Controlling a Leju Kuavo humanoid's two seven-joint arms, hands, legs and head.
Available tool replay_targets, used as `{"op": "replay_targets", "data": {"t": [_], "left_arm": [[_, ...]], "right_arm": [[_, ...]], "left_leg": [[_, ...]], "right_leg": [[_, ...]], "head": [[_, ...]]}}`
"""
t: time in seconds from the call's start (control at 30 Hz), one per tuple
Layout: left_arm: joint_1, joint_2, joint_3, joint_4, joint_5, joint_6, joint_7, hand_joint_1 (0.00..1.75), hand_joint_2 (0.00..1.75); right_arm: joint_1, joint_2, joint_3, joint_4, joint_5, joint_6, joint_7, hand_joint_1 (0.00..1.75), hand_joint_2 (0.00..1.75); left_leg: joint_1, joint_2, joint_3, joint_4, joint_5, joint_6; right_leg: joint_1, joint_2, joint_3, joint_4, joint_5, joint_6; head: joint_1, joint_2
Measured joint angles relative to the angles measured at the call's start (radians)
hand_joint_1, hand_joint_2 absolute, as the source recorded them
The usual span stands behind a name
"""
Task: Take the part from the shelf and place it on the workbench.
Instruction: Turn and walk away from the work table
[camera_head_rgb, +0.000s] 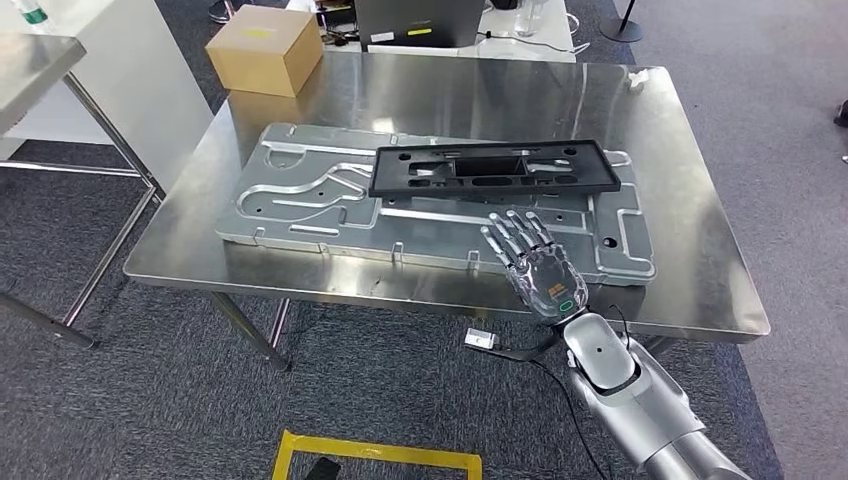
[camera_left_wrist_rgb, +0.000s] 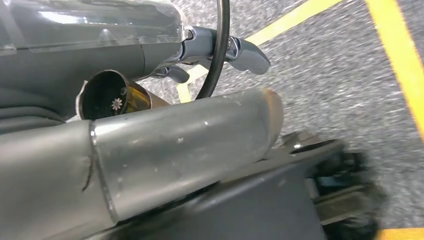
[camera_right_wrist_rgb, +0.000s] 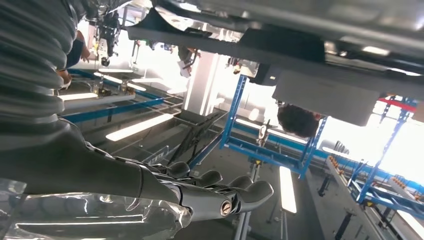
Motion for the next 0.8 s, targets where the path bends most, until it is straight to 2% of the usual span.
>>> {"op": "replay_targets", "data": {"t": [0.03,0.07,0.1,0.13,0.2,0.23,0.27,0.3,0.33,0.37,0.4,0.43,0.47,0.5,0.53,0.57,0.6,0.63,0.7,0.73,0.77,0.8], "left_arm": [[-0.001,0.000,0.000,0.000,0.000,0.000,0.000,0.00,0.00],[-0.003,0.000,0.000,0.000,0.000,0.000,0.000,0.00,0.00],[-0.004,0.000,0.000,0.000,0.000,0.000,0.000,0.00,0.00],[-0.005,0.000,0.000,0.000,0.000,0.000,0.000,0.00,0.00],[-0.005,0.000,0.000,0.000,0.000,0.000,0.000,0.00,0.00],[-0.005,0.000,0.000,0.000,0.001,0.000,0.000,0.00,0.00],[-0.006,0.000,0.000,0.000,0.001,0.000,0.000,0.00,0.00],[-0.007,0.000,0.000,0.000,0.001,0.000,0.000,0.00,0.00],[-0.007,0.001,0.000,0.000,0.001,0.000,0.000,0.00,0.00],[-0.006,0.001,0.000,0.000,0.001,0.000,0.000,0.00,0.00],[-0.006,0.001,0.000,0.000,0.001,0.000,0.000,0.00,0.00],[-0.005,0.001,0.000,0.000,0.001,0.000,0.000,0.00,0.00],[-0.005,0.001,0.000,0.000,0.000,0.000,0.000,0.00,0.00],[-0.006,0.000,0.000,0.000,0.000,0.000,0.000,0.00,0.00],[-0.006,-0.001,0.000,0.000,0.000,0.000,0.000,0.00,0.00],[-0.006,-0.002,0.000,0.000,-0.001,0.000,0.000,0.00,0.00],[-0.007,-0.003,-0.001,-0.001,-0.001,0.000,0.000,0.00,0.00],[-0.008,-0.003,-0.001,-0.001,-0.001,0.000,0.000,0.00,0.00],[-0.007,-0.003,-0.002,-0.001,-0.001,-0.001,0.001,0.00,0.00],[-0.007,-0.003,-0.003,-0.001,-0.001,-0.002,0.001,0.00,0.00],[-0.006,-0.002,-0.004,0.000,-0.001,-0.002,0.001,0.00,0.00],[-0.006,-0.002,-0.005,0.000,-0.001,-0.002,0.001,0.00,0.00]], "right_arm": [[-0.001,0.000,0.000,0.000,0.000,0.000,0.000,0.00,1.75],[-0.001,0.000,0.000,-0.001,-0.001,0.001,0.000,0.00,1.75],[-0.001,0.000,0.000,-0.002,-0.001,0.001,0.000,0.00,1.75],[-0.002,0.000,0.000,-0.002,-0.001,0.002,0.000,0.00,1.75],[-0.001,0.000,0.000,-0.002,-0.001,0.003,0.000,0.00,1.75],[-0.001,0.000,0.000,-0.002,-0.001,0.003,0.000,0.00,1.75],[-0.001,-0.001,0.000,-0.001,-0.001,0.003,0.000,0.00,1.75],[-0.001,-0.001,0.000,-0.001,-0.001,0.003,0.000,0.00,1.75],[-0.001,-0.001,0.000,-0.001,-0.001,0.003,0.000,0.00,1.75],[0.000,-0.001,0.000,0.000,-0.001,0.003,0.000,0.00,1.75],[0.000,-0.001,0.000,0.000,-0.001,0.003,0.000,0.00,1.75],[0.001,-0.001,0.000,0.000,-0.001,0.003,0.000,0.00,1.75],[0.001,-0.001,0.000,0.001,-0.002,0.002,0.000,0.00,1.75],[0.000,-0.001,0.000,0.001,-0.002,0.002,0.000,0.00,1.75],[-0.001,-0.001,0.000,0.000,-0.002,0.002,0.000,0.00,1.75],[-0.003,-0.001,0.000,-0.002,-0.003,0.001,0.001,0.00,1.75],[-0.005,-0.001,0.000,-0.004,-0.003,0.000,0.001,0.00,1.75],[-0.006,-0.002,-0.001,-0.005,-0.004,-0.001,0.002,0.00,1.75],[-0.007,-0.004,-0.001,-0.006,-0.005,-0.001,0.003,0.00,1.75],[-0.006,-0.005,-0.001,-0.005,-0.006,-0.002,0.002,0.00,1.75],[-0.006,-0.005,-0.001,-0.005,-0.006,-0.002,0.002,0.00,1.75],[-0.006,-0.005,-0.001,-0.005,-0.006,-0.001,0.002,0.00,1.75]], "left_leg": [[0.000,-0.001,0.058,-0.074,0.002,0.000],[-0.002,-0.003,0.103,-0.136,-0.005,0.005],[-0.005,-0.005,0.131,-0.181,-0.016,0.011],[-0.009,-0.006,0.138,-0.201,-0.024,0.019],[-0.010,-0.005,0.126,-0.206,-0.009,0.041],[-0.010,-0.003,0.118,-0.208,0.002,0.053],[-0.009,0.000,0.107,-0.211,0.016,0.064],[-0.009,0.002,0.093,-0.212,0.029,0.072],[-0.011,0.002,0.076,-0.212,0.042,0.077],[-0.014,0.002,0.059,-0.210,0.055,0.079],[-0.017,0.002,0.042,-0.209,0.067,0.080],[-0.020,0.002,0.024,-0.207,0.079,0.080],[-0.023,0.002,0.008,-0.205,0.090,0.080],[-0.025,0.002,-0.005,-0.203,0.101,0.079],[-0.027,0.002,-0.016,-0.202,0.110,0.078],[-0.029,0.003,-0.023,-0.200,0.120,0.075],[-0.029,0.003,-0.026,-0.201,0.130,0.071],[-0.028,0.004,-0.028,-0.204,0.140,0.066],[-0.026,0.004,-0.030,-0.211,0.155,0.054],[-0.025,0.002,-0.036,-0.204,0.143,0.047],[-0.024,0.001,-0.046,-0.181,0.111,0.040],[-0.022,0.000,-0.059,-0.140,0.061,0.033]], "right_leg": [[-0.001,0.000,-0.014,0.007,0.007,0.006],[-0.001,0.000,-0.022,0.012,0.015,0.013],[-0.001,0.000,-0.028,0.015,0.023,0.020],[0.000,0.001,-0.030,0.015,0.031,0.027],[-0.003,0.002,-0.034,0.011,0.041,0.041],[-0.004,0.003,-0.042,0.022,0.024,0.045],[-0.006,0.005,-0.055,0.053,-0.014,0.048],[-0.007,0.005,-0.071,0.105,-0.066,0.050],[-0.006,0.005,-0.089,0.170,-0.119,0.051],[-0.005,0.006,-0.103,0.237,-0.157,0.052],[-0.003,0.006,-0.105,0.285,-0.169,0.052],[-0.001,0.006,-0.093,0.305,-0.160,0.049],[0.002,0.006,-0.063,0.290,-0.137,0.044],[0.007,0.006,-0.014,0.240,-0.114,0.034],[0.014,0.006,0.044,0.171,-0.107,0.023],[0.020,0.006,0.099,0.095,-0.114,0.013],[0.025,0.005,0.137,0.036,-0.125,0.006],[0.029,0.005,0.157,0.000,-0.135,0.001],[0.029,0.003,0.155,-0.021,-0.121,-0.003],[0.025,0.001,0.148,-0.027,-0.108,-0.008],[0.021,-0.001,0.138,-0.032,-0.093,-0.013],[0.017,-0.002,0.124,-0.036,-0.077,-0.017]], "head": [[0.000,0.000],[0.000,0.000],[0.001,0.000],[0.001,0.000],[0.001,0.000],[0.001,0.000],[0.001,0.000],[0.001,0.000],[0.001,0.000],[0.000,0.000],[0.000,0.000],[0.000,0.000],[0.000,0.000],[0.000,0.000],[0.000,0.000],[0.000,0.000],[-0.001,0.000],[0.000,0.000],[0.001,0.000],[0.002,0.000],[0.001,0.000],[0.000,0.000]]}}
